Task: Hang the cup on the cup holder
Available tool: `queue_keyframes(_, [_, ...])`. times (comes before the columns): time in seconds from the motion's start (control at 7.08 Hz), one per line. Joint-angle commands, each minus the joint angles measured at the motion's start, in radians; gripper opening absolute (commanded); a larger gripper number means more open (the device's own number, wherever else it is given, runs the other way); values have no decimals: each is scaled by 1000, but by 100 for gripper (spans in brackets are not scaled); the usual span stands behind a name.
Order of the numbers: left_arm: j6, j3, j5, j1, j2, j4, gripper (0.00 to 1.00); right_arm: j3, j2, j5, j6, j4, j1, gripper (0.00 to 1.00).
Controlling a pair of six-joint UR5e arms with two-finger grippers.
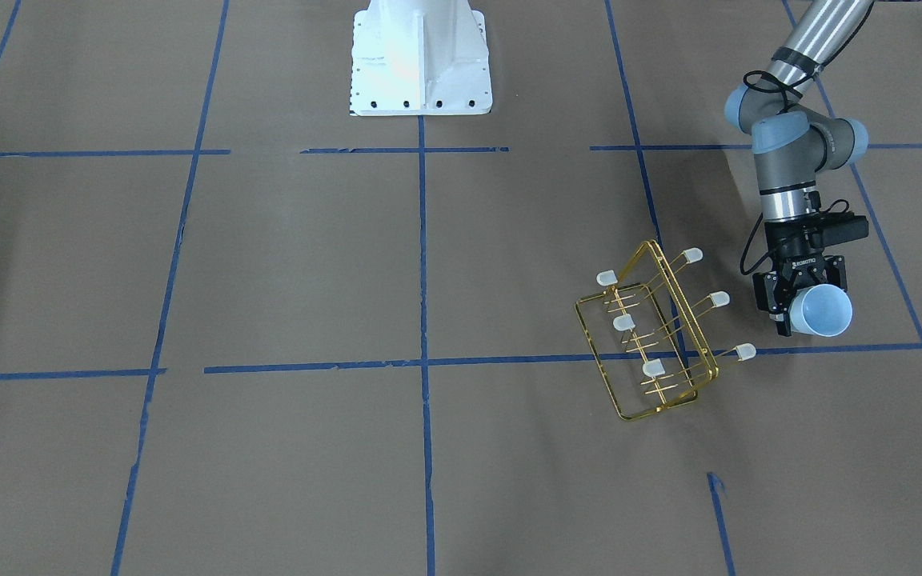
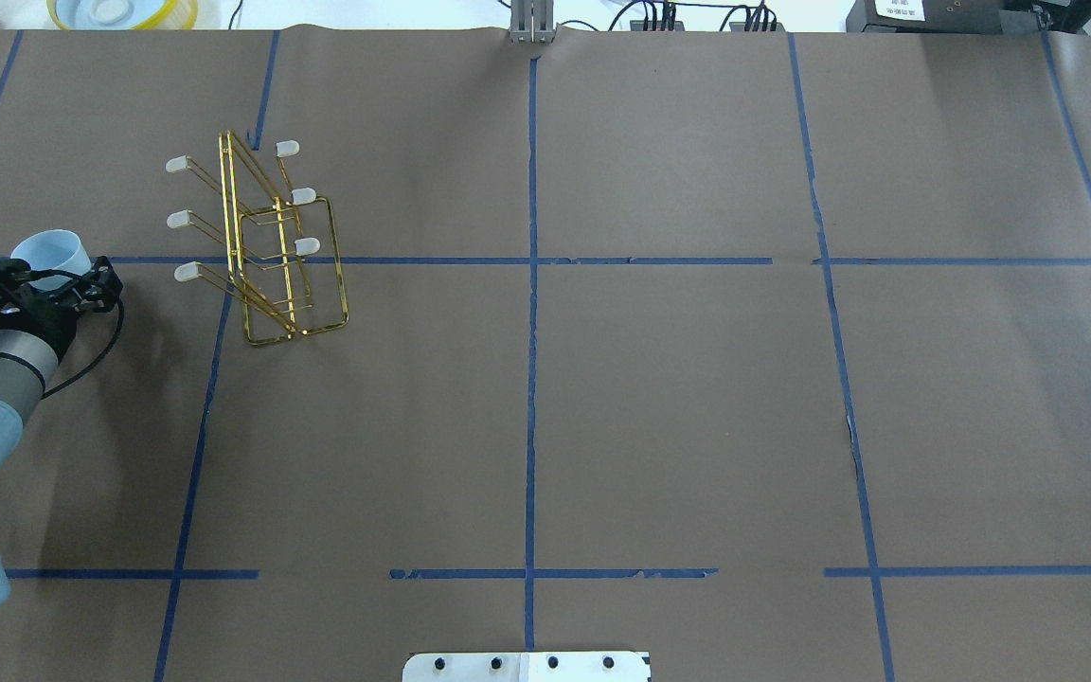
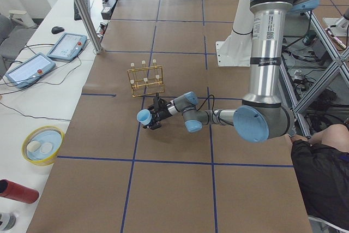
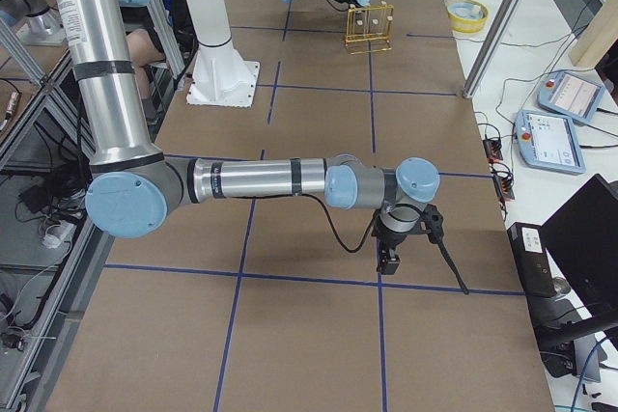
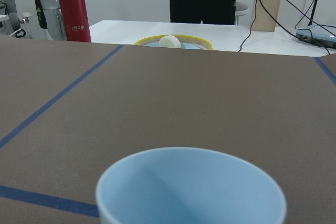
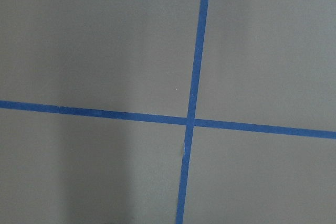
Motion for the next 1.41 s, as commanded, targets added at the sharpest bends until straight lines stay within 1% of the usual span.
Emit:
queue_keyframes(0.0, [0, -1, -30, 0, 0, 1, 66, 0, 0, 0, 0, 0, 0, 100])
queue_keyframes(0.14, [6, -3, -30, -1, 0, 2, 50, 0, 0, 0, 0, 0, 0, 100])
queue_keyframes(0.28, [11, -21, -30, -6, 3, 4, 41, 0, 0, 0, 0, 0, 0, 100])
queue_keyframes(0.42, [24, -76, -38, -5, 11, 11, 35, 0, 0, 0, 0, 0, 0, 100])
queue_keyframes(0.57, [102, -131, -82, -33, 21, 14, 35, 0, 0, 0, 1, 0, 0, 100])
queue_keyframes(0.71, [135, -185, -122, -50, 23, 66, 35, 0, 0, 0, 0, 0, 0, 100])
queue_keyframes(0.85, [199, -246, -128, -54, 43, 107, 35, 0, 0, 0, 1, 0, 0, 100])
queue_keyframes(0.99, [319, -294, -121, -64, 45, 114, 35, 0, 0, 0, 0, 0, 0, 100])
queue_keyframes(1.13, [392, -348, -119, -75, 45, 187, 36, 0, 0, 0, 0, 0, 0, 100])
queue_keyframes(1.27, [544, -410, -114, -90, 64, 267, 68, 0, 0, 0, 0, 0, 0, 100])
